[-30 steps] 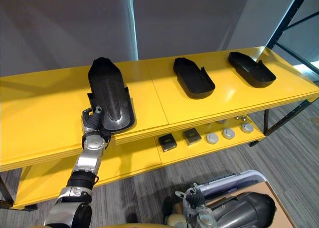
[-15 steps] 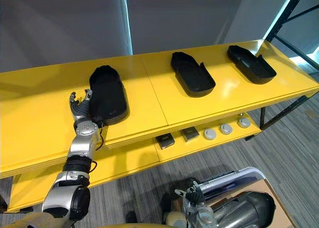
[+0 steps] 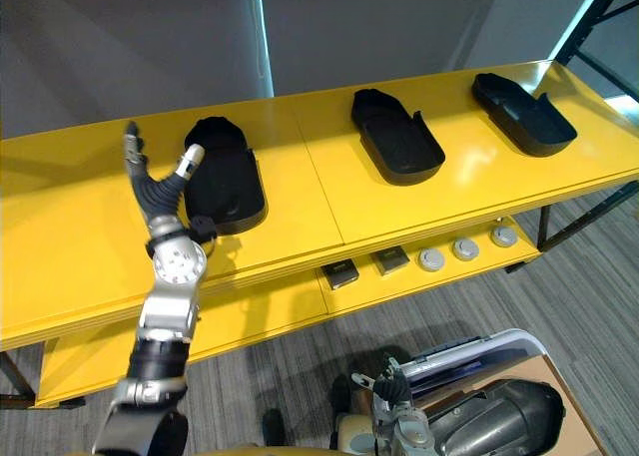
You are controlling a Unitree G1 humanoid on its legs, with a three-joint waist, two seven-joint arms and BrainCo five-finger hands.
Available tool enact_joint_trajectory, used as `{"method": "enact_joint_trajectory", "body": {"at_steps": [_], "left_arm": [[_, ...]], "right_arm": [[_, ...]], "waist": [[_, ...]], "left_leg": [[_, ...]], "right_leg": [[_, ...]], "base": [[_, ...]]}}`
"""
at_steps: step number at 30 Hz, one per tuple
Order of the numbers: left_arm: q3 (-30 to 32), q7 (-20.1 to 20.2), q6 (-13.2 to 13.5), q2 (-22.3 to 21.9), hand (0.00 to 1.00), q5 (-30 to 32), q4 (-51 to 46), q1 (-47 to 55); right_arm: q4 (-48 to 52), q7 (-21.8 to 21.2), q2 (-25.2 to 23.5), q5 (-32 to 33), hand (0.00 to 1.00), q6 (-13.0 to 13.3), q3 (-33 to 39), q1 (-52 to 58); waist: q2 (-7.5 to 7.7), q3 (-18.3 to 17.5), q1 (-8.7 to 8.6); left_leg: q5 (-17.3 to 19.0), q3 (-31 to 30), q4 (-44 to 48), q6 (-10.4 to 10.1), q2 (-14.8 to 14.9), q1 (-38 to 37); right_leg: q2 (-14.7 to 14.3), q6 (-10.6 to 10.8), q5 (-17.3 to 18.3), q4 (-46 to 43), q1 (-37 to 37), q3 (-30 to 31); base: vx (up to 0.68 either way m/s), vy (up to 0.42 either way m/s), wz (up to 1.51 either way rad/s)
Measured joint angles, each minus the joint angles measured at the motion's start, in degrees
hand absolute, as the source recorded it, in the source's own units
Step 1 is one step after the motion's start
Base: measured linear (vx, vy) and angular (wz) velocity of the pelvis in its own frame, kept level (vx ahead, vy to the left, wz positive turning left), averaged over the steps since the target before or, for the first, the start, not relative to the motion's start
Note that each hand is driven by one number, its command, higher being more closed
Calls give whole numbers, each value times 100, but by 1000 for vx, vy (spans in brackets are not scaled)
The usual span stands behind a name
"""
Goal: Walk over and take plastic housings, then place them on the shelf
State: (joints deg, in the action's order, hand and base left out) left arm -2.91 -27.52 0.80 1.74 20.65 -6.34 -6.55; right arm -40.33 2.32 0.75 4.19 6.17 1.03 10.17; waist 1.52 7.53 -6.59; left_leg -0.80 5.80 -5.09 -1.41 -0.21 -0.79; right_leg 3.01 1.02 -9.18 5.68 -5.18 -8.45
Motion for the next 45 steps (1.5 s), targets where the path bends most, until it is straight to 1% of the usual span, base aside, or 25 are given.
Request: {"method": "enact_joint_trajectory", "body": {"at_steps": [1,2,5,6,8,9,11,12,15,16,18,20,30,33,36,43,45], "left_arm": [[-41,47,31,0,100,60,0,130],[-190,156,56,-1,100,156,2,341],[-431,436,208,73,100,280,18,720],[-452,589,253,83,100,280,43,779],[-561,707,298,134,100,280,233,751],[-682,778,310,186,100,293,392,746],[-805,875,318,187,100,330,670,715],[-887,877,330,188,100,443,866,639],[-934,875,354,192,100,534,1061,338],[-934,869,347,192,100,541,1231,171],[-939,863,343,192,100,547,1388,-42],[-940,849,306,189,100,545,1565,-285],[-868,545,-61,190,100,702,2070,-1068],[-801,472,-75,192,100,700,2150,-1185],[-765,474,-174,193,100,699,2176,-1257],[-756,474,-167,195,100,686,2168,-1257],[-769,496,-165,169,100,594,1937,-1226]], "right_arm": [[-7,0,0,16,0,2,5,15],[-19,0,21,35,0,5,15,49],[-104,-1,49,33,0,4,12,32],[-102,-5,51,25,0,5,9,29],[-105,-4,63,25,0,-2,0,31],[-104,-4,69,19,0,-2,-21,25],[-103,-3,73,18,0,-2,-34,17],[-105,-3,74,14,0,-2,-35,2],[-105,-2,72,14,0,-13,-55,-45],[-105,-1,74,15,0,-13,-92,-99],[-105,0,71,14,0,-13,-138,-178],[-104,4,67,14,0,-13,-149,-218],[-99,22,67,29,0,-16,-135,-373],[-99,23,66,29,0,-18,-129,-377],[-98,23,65,29,0,-21,-87,-386],[-99,24,46,29,0,-21,-3,-419],[-103,31,26,34,0,-20,28,-412]], "waist": [[0,0,24],[-1,1,112],[2,-1,151],[2,-1,180],[1,-2,230],[1,-2,233],[-3,-18,232],[-6,-22,229],[-11,-24,221],[-12,-24,201],[-12,-24,106],[-13,-24,102],[-19,-20,70],[-21,-18,63],[-21,-17,33],[-20,-16,-33],[-30,-2,-29]], "left_leg": [[0,-3,0,0,1,2],[-3,0,1,-1,1,3],[-13,-48,4,9,7,0],[-13,-48,4,9,7,3],[-12,-46,4,9,9,15],[-11,-47,2,8,9,40],[-11,-51,4,8,10,108],[-12,-58,3,8,10,120],[-19,-72,12,3,13,170],[-27,-77,11,14,16,173],[-29,-81,11,18,16,191],[-36,-72,10,28,14,199],[-38,13,11,31,14,292],[-39,57,11,30,14,340],[-39,59,10,30,15,337],[-39,56,-3,30,14,337],[-22,16,-5,7,14,350]], "right_leg": [[0,3,5,0,0,-4],[-2,10,11,0,1,-11],[3,21,23,0,48,-91],[4,35,35,0,47,-91],[3,38,47,1,46,-91],[4,70,91,1,40,-94],[4,68,97,2,-19,-101],[4,68,97,2,-68,-108],[2,65,94,1,-111,-124],[1,65,94,1,-111,-135],[4,37,74,1,-117,-157],[5,34,72,2,-131,-153],[2,20,60,2,-262,-96],[1,3,44,2,-331,-70],[-1,3,44,1,-330,-69],[2,3,44,2,-328,-79],[6,4,47,0,-330,-92]], "base": [[-10,15,3],[-6,17,7],[-3,21,12],[-6,24,5],[0,0,0],[0,0,0],[15,7,1],[42,16,2],[18,4,1],[25,17,3],[27,23,4],[14,16,-2],[8,16,-3],[-8,20,-6],[0,0,0],[0,0,0],[5,20,5]]}}
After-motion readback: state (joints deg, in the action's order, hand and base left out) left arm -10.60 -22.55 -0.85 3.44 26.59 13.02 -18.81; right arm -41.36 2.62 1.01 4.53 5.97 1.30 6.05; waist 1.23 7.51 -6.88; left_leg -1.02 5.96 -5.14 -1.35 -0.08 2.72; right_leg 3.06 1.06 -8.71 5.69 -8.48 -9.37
